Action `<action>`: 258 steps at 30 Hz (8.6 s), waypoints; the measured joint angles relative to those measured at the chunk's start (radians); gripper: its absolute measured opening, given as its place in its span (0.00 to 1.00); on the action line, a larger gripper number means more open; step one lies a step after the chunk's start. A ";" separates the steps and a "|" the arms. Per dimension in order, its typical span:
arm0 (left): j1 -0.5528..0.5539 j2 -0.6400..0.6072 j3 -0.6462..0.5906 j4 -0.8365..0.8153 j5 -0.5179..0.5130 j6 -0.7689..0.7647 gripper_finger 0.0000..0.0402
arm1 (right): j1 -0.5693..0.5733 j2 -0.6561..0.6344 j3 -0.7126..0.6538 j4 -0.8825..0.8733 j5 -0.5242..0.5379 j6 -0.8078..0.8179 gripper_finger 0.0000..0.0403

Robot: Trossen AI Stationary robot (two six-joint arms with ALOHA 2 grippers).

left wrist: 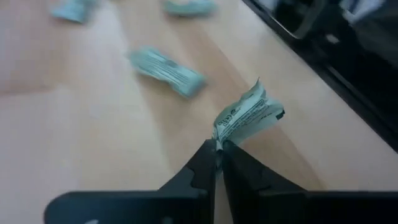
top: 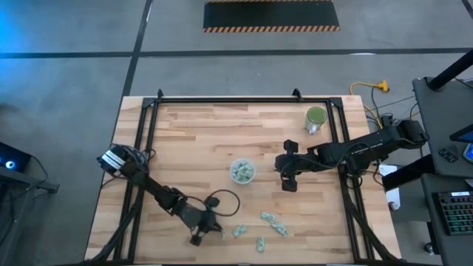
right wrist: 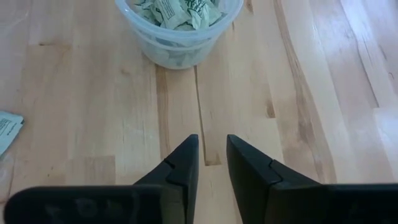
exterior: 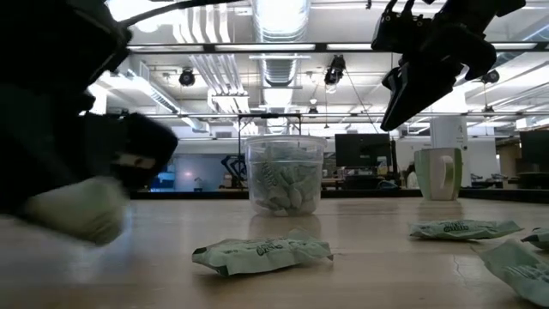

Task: Pick and place Stevia / Truvia into bins
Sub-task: Put the light green stevia packet into the transparent container

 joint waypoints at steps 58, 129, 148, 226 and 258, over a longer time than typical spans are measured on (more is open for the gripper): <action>0.554 -0.243 0.254 -0.569 -0.091 0.426 0.00 | 0.000 0.000 -0.008 0.035 0.010 -0.052 0.19; 0.448 -0.547 0.135 -0.974 -0.147 0.337 0.42 | 0.340 0.424 0.153 0.225 -0.244 0.466 0.35; 0.448 -0.551 0.134 -0.979 -0.146 0.336 0.42 | 0.352 0.518 0.161 0.211 -0.220 0.554 0.45; 0.448 -0.551 0.131 -0.977 -0.146 0.335 0.42 | 0.011 0.516 0.443 0.052 0.230 -0.227 0.02; 0.448 -0.551 0.126 -0.977 -0.146 0.336 0.42 | -0.034 0.578 0.446 0.080 0.032 -0.231 0.04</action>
